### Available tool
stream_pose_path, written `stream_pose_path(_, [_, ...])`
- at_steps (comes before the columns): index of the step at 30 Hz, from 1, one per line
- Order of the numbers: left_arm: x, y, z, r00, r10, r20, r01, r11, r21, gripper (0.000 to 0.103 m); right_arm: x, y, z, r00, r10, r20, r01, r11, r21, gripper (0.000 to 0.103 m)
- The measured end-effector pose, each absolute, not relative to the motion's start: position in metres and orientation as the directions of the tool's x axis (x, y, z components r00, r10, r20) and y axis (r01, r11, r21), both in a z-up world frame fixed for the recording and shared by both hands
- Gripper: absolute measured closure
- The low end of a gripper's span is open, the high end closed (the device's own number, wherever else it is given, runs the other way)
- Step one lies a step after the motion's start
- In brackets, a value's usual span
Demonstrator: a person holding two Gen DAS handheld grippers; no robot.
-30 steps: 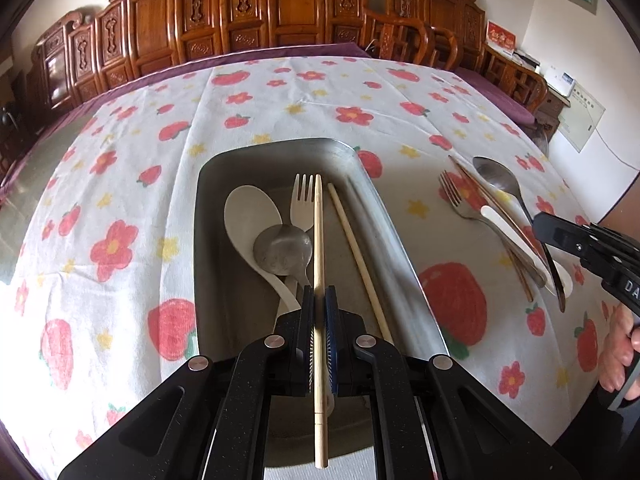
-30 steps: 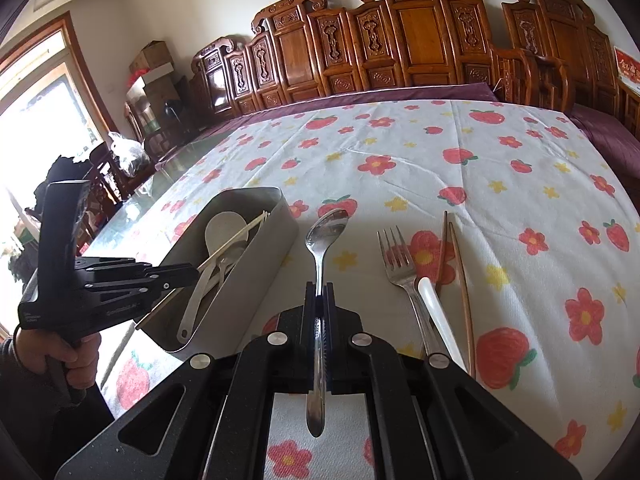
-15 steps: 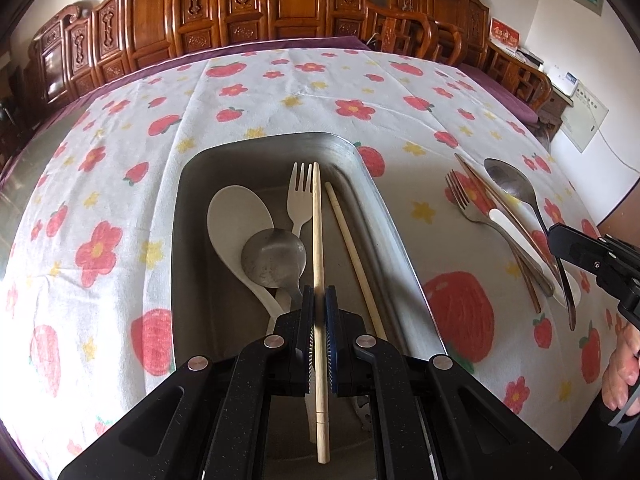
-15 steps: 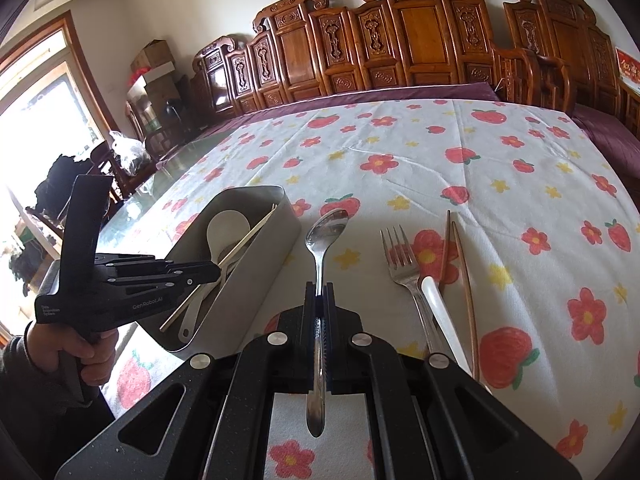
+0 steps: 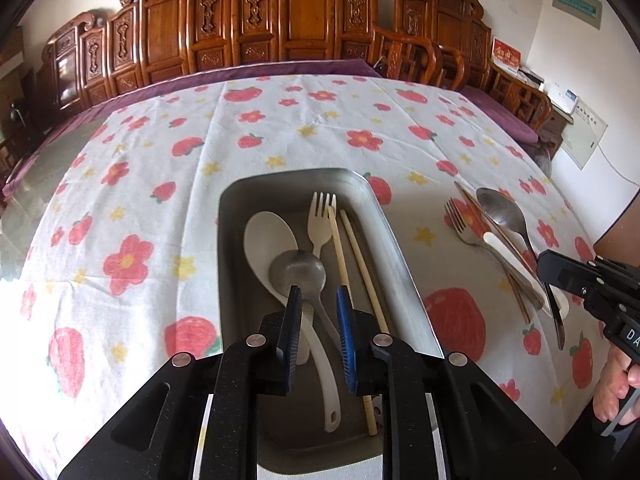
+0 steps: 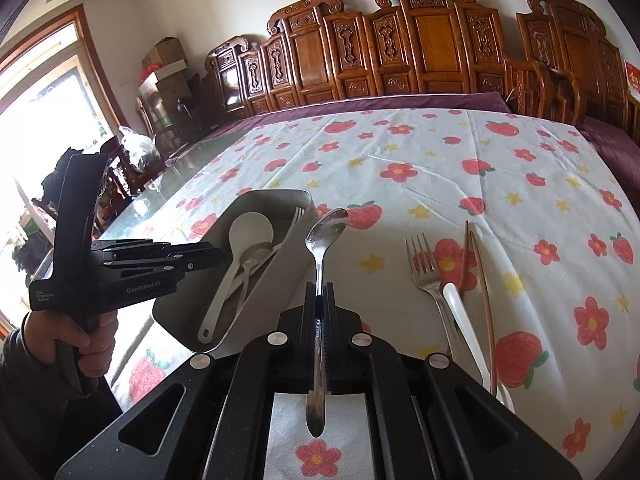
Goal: Organize utensils
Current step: 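Lower the silver spoon into the tray and open the right gripper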
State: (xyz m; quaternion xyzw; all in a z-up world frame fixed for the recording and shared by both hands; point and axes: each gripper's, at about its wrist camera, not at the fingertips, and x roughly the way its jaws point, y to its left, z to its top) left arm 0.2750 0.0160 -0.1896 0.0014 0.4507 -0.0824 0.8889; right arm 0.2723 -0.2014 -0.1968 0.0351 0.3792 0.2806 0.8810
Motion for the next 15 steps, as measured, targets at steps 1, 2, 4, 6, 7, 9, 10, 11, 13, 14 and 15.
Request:
stream_pose_path(1, [0.275,0.018,-0.188,0.585,-0.144,-0.798,0.145,0.987,-0.071,0.085,0.271,-0.2,-0.195,0.556,0.522,-0.647,-0.471,0.839,0.272,0.099])
stream_pose_path(2, [0.274,0.02,-0.185,0.593,-0.14,-0.793,0.141,0.988,-0.069,0.084,0.27,-0.199,-0.194,0.556,0.522,-0.646,-0.473,0.838,0.271,0.099])
stream_pose_path(4, [0.273,0.024,-0.181,0.604,-0.134,-0.786,0.134,0.989,-0.065,0.083,0.269,-0.194,-0.192,0.556,0.522,-0.647,-0.479,0.837,0.265,0.099])
stream_pose_path(6, [0.272,0.028,-0.177,0.615,-0.128,-0.778,0.127,0.99,-0.062,0.083,0.27,-0.19,-0.191,0.556,0.52,-0.648,-0.483,0.837,0.257,0.099])
stream_pose_path(7, [0.271,0.029,-0.175,0.619,-0.126,-0.775,0.124,0.99,-0.061,0.082,0.27,-0.187,-0.19,0.557,0.518,-0.649,-0.485,0.837,0.252,0.099])
stream_pose_path(9, [0.27,0.033,-0.17,0.631,-0.12,-0.766,0.119,0.991,-0.057,0.079,0.273,-0.181,-0.188,0.559,0.512,-0.652,-0.489,0.839,0.239,0.099])
stream_pose_path(10, [0.269,0.034,-0.168,0.637,-0.118,-0.762,0.117,0.992,-0.056,0.078,0.274,-0.178,-0.187,0.559,0.512,-0.652,-0.493,0.838,0.235,0.099])
stream_pose_path(11, [0.268,0.036,-0.166,0.642,-0.117,-0.758,0.115,0.992,-0.056,0.076,0.275,-0.173,-0.185,0.56,0.511,-0.652,-0.499,0.836,0.227,0.099])
stream_pose_path(13, [0.268,0.041,-0.161,0.652,-0.121,-0.749,0.108,0.992,-0.066,0.074,0.277,-0.166,-0.184,0.556,0.51,-0.656,-0.509,0.833,0.217,0.099])
stream_pose_path(14, [0.267,0.044,-0.159,0.657,-0.121,-0.744,0.104,0.992,-0.069,0.074,0.278,-0.161,-0.184,0.554,0.51,-0.658,-0.514,0.831,0.212,0.099])
stream_pose_path(15, [0.267,0.047,-0.156,0.661,-0.12,-0.741,0.101,0.992,-0.071,0.072,0.28,-0.156,-0.184,0.552,0.51,-0.66,-0.518,0.83,0.208,0.099])
